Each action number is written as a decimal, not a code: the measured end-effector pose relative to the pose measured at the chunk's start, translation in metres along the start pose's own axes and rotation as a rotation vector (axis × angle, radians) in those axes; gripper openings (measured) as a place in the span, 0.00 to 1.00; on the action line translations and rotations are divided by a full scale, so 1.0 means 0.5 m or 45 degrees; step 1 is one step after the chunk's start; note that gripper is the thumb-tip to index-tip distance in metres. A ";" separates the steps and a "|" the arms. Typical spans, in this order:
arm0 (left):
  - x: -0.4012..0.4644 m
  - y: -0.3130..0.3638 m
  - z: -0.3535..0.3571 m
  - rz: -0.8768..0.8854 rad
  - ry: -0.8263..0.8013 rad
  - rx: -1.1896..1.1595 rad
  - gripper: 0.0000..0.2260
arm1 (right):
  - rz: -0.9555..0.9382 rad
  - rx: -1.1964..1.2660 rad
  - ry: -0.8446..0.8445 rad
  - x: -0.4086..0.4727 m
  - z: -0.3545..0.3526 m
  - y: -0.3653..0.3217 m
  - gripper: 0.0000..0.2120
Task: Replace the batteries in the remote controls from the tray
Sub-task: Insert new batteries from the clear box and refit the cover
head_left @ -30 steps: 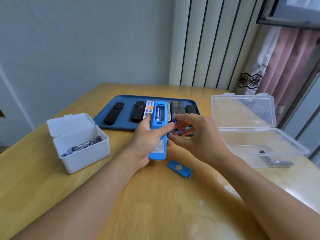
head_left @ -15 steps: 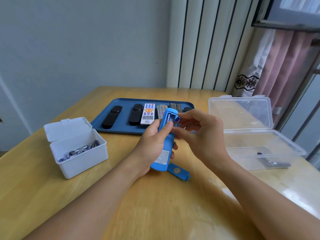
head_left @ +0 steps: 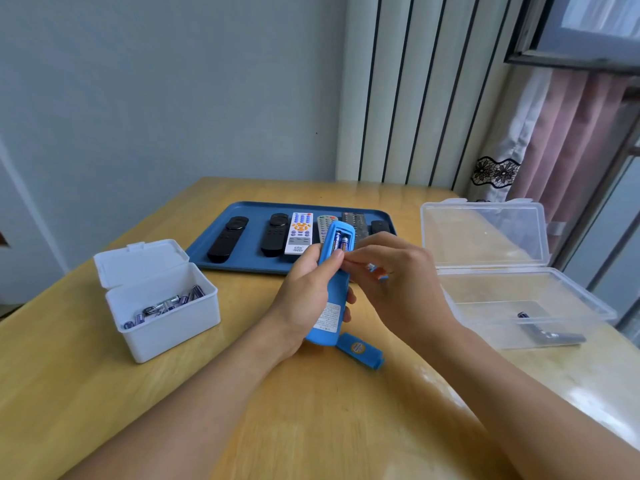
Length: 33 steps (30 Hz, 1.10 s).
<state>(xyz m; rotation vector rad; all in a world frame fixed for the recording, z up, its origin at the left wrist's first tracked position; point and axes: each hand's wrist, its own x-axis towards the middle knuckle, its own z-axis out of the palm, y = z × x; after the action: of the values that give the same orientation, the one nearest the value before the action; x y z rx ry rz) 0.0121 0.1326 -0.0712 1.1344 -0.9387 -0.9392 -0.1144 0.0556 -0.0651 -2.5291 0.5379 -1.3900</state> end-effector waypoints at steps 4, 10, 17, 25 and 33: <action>0.001 0.000 -0.001 0.001 -0.013 0.023 0.11 | 0.437 0.276 0.028 0.005 0.001 -0.006 0.05; 0.001 0.000 -0.004 -0.016 -0.060 0.050 0.11 | 0.765 0.640 0.024 0.008 -0.005 -0.011 0.09; 0.003 0.000 -0.006 -0.056 -0.028 0.045 0.11 | 0.893 0.774 -0.072 0.012 -0.014 -0.013 0.01; 0.014 0.001 -0.030 -0.128 0.166 0.100 0.08 | 0.618 -0.172 -1.038 0.014 -0.056 -0.034 0.14; 0.020 -0.002 -0.030 -0.083 0.172 0.147 0.06 | 0.592 -0.251 -1.086 0.006 -0.040 -0.021 0.05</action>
<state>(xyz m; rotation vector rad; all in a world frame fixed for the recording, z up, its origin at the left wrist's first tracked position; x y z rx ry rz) 0.0292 0.1277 -0.0737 1.3170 -0.8588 -0.8580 -0.1277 0.0638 -0.0482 -2.5751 0.9952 -0.0657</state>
